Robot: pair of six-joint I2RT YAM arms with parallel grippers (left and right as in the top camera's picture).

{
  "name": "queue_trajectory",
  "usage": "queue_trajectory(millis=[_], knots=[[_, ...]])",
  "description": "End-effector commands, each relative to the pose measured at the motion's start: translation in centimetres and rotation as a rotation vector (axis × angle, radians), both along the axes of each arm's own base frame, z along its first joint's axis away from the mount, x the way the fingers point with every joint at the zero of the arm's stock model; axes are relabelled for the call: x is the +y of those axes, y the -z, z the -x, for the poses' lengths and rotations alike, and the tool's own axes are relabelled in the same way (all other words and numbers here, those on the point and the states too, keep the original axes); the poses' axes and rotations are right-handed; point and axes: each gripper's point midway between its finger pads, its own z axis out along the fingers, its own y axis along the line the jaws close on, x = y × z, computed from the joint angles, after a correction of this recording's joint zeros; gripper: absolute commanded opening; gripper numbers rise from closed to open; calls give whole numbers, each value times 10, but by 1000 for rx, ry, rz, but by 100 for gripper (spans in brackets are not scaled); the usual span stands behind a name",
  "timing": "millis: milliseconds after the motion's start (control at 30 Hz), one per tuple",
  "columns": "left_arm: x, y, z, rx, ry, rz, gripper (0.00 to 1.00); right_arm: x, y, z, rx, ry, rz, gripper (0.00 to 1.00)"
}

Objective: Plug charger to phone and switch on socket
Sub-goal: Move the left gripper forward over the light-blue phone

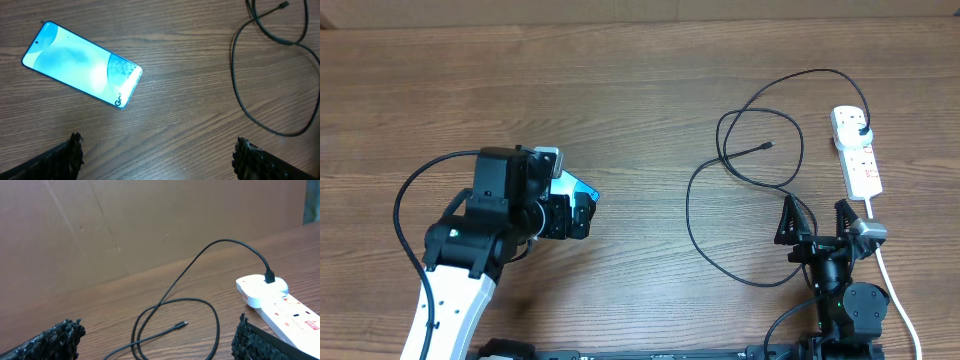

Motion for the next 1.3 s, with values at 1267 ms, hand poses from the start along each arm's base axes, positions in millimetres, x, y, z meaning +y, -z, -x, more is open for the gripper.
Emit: queue_trajectory(millis=[1267], knots=[[31,-78,-37,109,-421,-24,100,-1,3,0,1,5,7,100]])
